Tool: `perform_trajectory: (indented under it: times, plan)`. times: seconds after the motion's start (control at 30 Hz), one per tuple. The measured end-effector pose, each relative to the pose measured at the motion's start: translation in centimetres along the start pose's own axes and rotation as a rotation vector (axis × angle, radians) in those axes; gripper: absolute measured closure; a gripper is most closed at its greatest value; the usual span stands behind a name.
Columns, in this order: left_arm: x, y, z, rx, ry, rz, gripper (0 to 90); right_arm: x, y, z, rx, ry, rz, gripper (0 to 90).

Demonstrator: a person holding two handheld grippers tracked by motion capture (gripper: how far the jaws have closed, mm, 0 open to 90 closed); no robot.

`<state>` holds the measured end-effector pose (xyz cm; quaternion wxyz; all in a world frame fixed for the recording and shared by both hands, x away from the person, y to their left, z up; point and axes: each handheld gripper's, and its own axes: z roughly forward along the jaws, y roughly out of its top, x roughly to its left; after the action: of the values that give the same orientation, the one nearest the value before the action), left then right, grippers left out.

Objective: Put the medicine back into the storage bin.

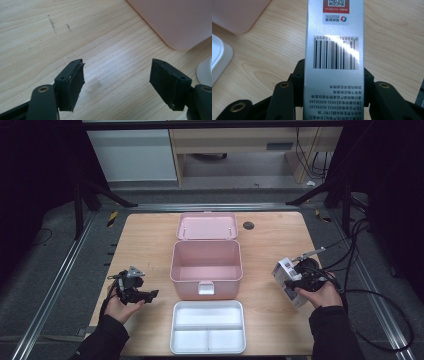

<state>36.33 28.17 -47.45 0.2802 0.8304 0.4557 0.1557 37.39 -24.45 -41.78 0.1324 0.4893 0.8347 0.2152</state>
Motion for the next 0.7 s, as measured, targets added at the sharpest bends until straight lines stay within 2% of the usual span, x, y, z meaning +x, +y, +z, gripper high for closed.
perform_trajectory:
  times: [0.3,0.43,0.7]
  plan:
    - [-0.1,0.0,0.1,0.005,0.002,-0.001,27.1,0.3,1.5,-1.0,-0.013,0.018,-0.009,55.6]
    - [-0.1,0.0,0.1,0.006,0.003,-0.005,27.1,0.4,2.7,-1.7,-0.042,0.024,-0.016,55.7]
    - [0.0,-0.1,0.2,0.015,0.002,-0.001,27.2,1.5,5.2,-2.7,-0.077,0.046,-0.039,55.8]
